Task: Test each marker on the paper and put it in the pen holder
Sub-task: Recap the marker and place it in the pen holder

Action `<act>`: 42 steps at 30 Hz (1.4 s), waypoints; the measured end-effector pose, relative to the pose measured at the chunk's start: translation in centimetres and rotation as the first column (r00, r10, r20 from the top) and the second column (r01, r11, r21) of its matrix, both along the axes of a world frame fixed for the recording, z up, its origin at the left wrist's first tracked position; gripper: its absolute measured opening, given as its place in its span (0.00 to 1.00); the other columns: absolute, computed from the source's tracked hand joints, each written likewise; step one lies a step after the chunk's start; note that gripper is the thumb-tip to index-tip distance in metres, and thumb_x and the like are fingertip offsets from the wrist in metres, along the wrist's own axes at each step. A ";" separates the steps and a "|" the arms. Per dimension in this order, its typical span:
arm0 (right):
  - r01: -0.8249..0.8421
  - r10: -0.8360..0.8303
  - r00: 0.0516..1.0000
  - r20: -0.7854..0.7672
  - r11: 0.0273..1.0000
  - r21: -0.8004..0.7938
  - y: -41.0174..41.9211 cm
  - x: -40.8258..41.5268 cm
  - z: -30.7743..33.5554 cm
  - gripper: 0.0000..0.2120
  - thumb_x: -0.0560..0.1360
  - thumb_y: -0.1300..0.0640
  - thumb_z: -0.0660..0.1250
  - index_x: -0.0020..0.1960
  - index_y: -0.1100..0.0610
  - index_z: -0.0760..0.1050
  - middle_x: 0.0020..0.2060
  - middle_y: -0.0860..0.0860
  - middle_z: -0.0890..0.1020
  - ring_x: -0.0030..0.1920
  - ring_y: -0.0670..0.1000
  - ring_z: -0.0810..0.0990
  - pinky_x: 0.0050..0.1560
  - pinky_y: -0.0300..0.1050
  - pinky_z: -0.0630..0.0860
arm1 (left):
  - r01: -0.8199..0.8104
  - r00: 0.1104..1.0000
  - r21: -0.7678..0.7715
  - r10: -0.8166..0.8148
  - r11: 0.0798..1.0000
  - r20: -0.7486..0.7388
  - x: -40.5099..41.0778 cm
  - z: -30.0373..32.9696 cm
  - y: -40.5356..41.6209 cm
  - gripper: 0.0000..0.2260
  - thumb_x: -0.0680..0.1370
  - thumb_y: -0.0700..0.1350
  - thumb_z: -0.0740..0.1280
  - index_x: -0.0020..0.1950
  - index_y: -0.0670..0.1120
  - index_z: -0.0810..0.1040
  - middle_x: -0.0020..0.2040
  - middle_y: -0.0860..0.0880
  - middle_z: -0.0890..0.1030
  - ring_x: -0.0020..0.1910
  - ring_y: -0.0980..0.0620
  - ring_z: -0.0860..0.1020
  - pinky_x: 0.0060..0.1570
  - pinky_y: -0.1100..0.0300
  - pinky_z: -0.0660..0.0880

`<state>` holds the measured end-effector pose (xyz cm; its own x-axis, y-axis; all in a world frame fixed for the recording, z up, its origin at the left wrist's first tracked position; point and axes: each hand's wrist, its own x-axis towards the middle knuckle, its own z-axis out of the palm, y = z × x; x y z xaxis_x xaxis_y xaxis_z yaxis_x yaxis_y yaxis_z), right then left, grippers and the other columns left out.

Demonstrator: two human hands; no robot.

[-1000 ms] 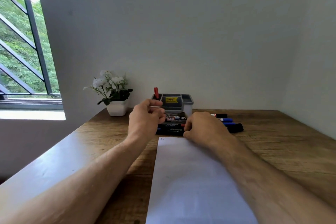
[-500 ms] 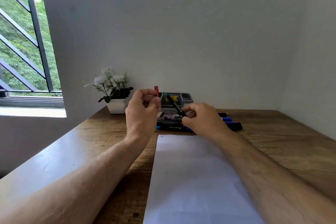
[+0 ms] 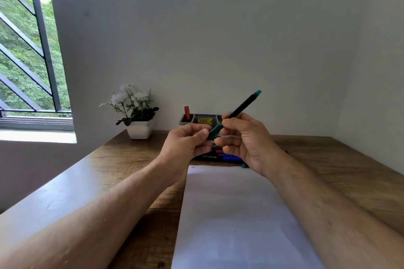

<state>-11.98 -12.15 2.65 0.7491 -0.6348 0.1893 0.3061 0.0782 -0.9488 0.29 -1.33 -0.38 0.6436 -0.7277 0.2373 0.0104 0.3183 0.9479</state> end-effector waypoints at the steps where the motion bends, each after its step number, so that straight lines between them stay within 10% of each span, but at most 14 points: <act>1: -0.015 0.015 1.000 0.008 1.000 0.006 0.0 -0.1 0.1 0.03 0.77 0.62 0.68 0.51 0.56 0.79 0.36 0.56 0.84 0.31 0.54 0.84 0.25 0.40 0.78 | 0.043 0.998 -0.038 -0.045 0.998 -0.048 -0.1 0.2 0.2 0.06 0.78 0.37 0.68 0.54 0.41 0.82 0.43 0.44 0.84 0.41 0.52 0.84 0.44 0.61 0.82; 8: -0.320 0.321 0.947 0.008 0.942 0.100 -0.3 -1.6 1.0 0.18 0.80 0.62 0.55 0.57 0.65 0.82 0.47 0.64 0.86 0.38 0.56 0.87 0.33 0.44 0.83 | 0.090 0.990 -0.191 -0.109 0.977 -0.089 -0.1 1.0 0.9 0.09 0.79 0.31 0.63 0.53 0.39 0.81 0.46 0.42 0.85 0.43 0.49 0.85 0.41 0.61 0.82; 12: -0.363 0.370 0.922 -0.111 0.928 0.081 -0.2 -2.2 1.4 0.17 0.75 0.54 0.69 0.57 0.65 0.82 0.46 0.62 0.86 0.35 0.53 0.86 0.33 0.43 0.83 | 0.103 0.995 -0.142 -0.104 0.984 0.002 -0.1 0.9 1.1 0.11 0.80 0.31 0.61 0.53 0.40 0.81 0.44 0.42 0.85 0.43 0.49 0.84 0.45 0.58 0.82; 21: -0.157 0.073 0.933 -0.352 0.963 -0.217 0.2 -1.3 0.8 0.08 0.77 0.57 0.69 0.52 0.61 0.81 0.35 0.53 0.82 0.24 0.46 0.70 0.19 0.36 0.63 | 0.043 0.999 -0.192 -0.049 0.980 -0.024 -0.2 0.8 0.8 0.08 0.78 0.37 0.66 0.56 0.40 0.81 0.45 0.42 0.85 0.37 0.52 0.83 0.39 0.63 0.81; 33: 0.077 -0.344 0.882 -0.321 0.779 -0.623 0.3 -0.6 0.2 0.22 0.74 0.39 0.69 0.35 0.58 0.82 0.18 0.45 0.74 0.19 0.42 0.69 0.25 0.36 0.67 | -0.057 0.995 -0.265 0.033 0.963 -0.095 0.3 1.2 0.5 0.07 0.78 0.36 0.67 0.55 0.40 0.81 0.46 0.44 0.85 0.45 0.51 0.84 0.44 0.63 0.81; 42: 0.048 -0.127 0.960 -0.251 0.954 -0.296 0.5 0.6 -1.3 0.08 0.80 0.61 0.65 0.57 0.53 0.78 0.37 0.57 0.84 0.26 0.48 0.73 0.23 0.41 0.69 | -0.184 0.983 0.002 0.184 0.983 0.024 0.3 1.3 0.7 0.16 0.82 0.32 0.54 0.52 0.43 0.80 0.40 0.46 0.78 0.41 0.50 0.77 0.42 0.56 0.78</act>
<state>-11.36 -11.65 1.39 0.7407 -0.6488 0.1745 0.0348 -0.2223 -0.9744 0.61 -0.67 0.94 0.7610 -0.5983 0.2507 -0.0702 0.3083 0.9487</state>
